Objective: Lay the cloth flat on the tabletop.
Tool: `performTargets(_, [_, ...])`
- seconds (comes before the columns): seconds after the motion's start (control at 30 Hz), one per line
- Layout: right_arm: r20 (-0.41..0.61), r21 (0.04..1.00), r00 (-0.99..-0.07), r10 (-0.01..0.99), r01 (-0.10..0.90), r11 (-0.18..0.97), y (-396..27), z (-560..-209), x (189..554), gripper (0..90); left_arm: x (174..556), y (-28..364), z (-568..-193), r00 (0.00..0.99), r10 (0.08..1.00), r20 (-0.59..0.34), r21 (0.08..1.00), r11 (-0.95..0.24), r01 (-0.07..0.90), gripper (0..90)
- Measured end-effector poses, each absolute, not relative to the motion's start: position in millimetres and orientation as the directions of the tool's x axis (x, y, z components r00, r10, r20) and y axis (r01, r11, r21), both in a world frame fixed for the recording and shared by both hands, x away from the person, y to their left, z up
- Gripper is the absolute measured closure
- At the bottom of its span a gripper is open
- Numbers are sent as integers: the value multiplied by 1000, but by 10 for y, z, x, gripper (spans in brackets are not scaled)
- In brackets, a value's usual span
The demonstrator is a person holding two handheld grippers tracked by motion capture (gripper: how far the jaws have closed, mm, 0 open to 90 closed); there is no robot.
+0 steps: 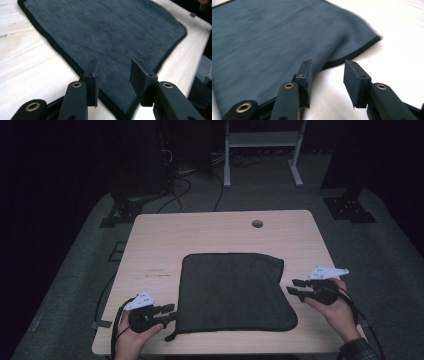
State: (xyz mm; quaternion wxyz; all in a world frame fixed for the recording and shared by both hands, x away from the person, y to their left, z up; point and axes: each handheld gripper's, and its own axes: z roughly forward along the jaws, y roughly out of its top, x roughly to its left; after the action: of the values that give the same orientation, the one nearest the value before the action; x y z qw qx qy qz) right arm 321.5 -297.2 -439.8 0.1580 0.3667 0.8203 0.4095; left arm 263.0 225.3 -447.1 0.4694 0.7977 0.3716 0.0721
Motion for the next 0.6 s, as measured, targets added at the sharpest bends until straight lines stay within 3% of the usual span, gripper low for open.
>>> performTargets(0.2, [61, 784, -591, 805, 528, 328, -2959, -4457, 3738, 576, 2856, 2092, -4575, 720, 661, -211, 767, -345, 541, 580])
performTargets(0.43, [123, 749, -532, 838, 603, 273, -2914, -4644, 4151, 546, 2859, 1997, -4712, 730, 654, -198, 713, -416, 565, 570])
performTargets(0.5, [134, 725, -522, 843, 631, 276, -2896, -4713, 4211, 570, 2855, 1999, -4719, 732, 653, -195, 712, -419, 563, 570])
performTargets(0.6, [133, 713, -523, 842, 640, 286, -2879, -4752, 4260, 739, 2859, 2001, -4721, 728, 655, -201, 711, -414, 568, 570])
